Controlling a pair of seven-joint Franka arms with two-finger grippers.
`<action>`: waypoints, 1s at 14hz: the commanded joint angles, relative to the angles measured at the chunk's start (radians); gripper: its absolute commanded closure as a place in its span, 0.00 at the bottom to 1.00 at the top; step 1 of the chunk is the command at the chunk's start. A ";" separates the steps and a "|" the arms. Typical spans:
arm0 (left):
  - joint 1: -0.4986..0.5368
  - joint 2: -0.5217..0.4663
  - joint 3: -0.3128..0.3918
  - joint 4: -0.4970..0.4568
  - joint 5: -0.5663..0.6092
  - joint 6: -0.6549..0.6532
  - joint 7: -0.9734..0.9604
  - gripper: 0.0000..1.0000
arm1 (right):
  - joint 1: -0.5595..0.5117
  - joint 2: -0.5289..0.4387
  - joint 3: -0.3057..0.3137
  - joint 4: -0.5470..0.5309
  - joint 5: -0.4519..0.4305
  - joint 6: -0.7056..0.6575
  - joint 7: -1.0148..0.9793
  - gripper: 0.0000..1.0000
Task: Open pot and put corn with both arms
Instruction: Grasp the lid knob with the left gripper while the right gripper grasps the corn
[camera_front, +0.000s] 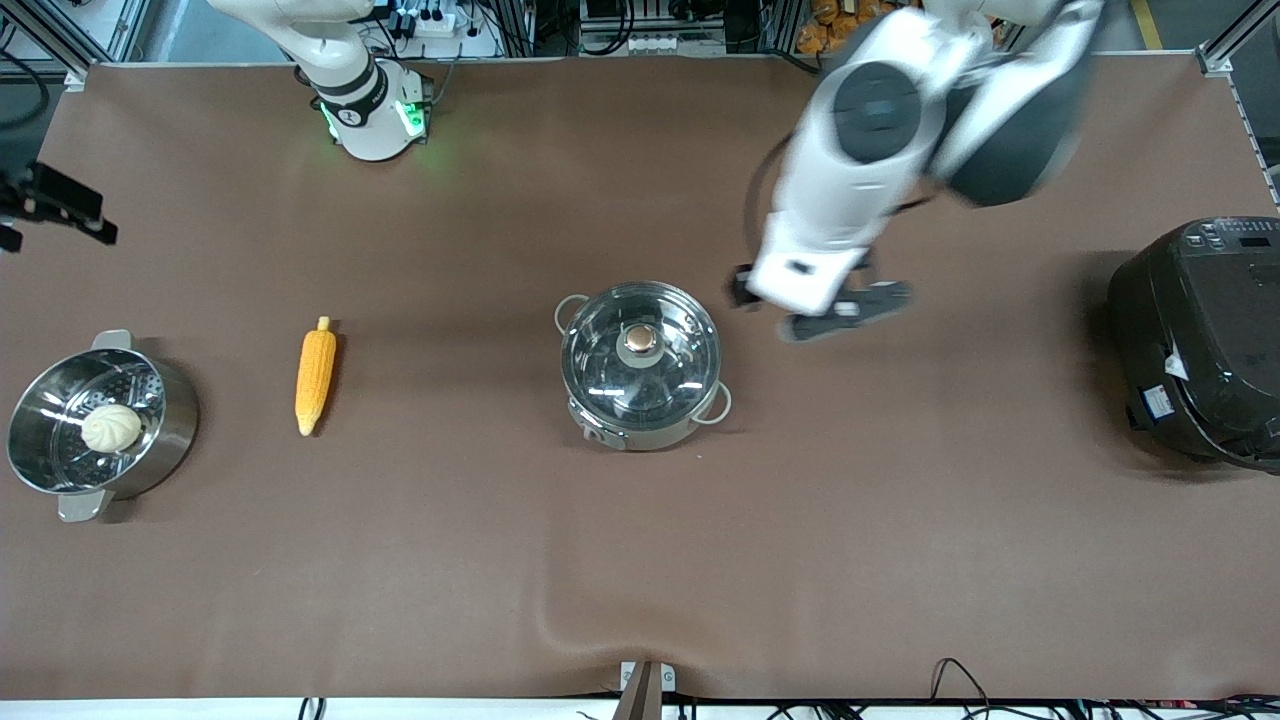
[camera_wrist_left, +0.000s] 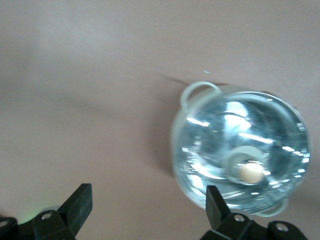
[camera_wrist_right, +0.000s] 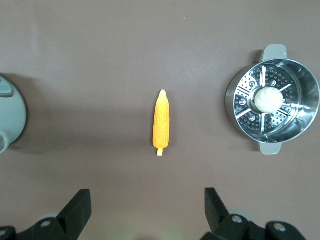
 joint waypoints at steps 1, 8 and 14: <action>-0.111 0.138 0.027 0.091 0.021 0.086 -0.164 0.00 | 0.014 -0.034 0.012 -0.208 -0.005 0.204 0.049 0.00; -0.192 0.243 0.043 0.088 0.023 0.191 -0.297 0.00 | 0.071 -0.035 0.016 -0.737 -0.005 0.814 0.089 0.00; -0.228 0.292 0.092 0.088 0.023 0.279 -0.300 0.00 | 0.051 0.116 0.009 -0.799 -0.007 0.917 0.086 0.00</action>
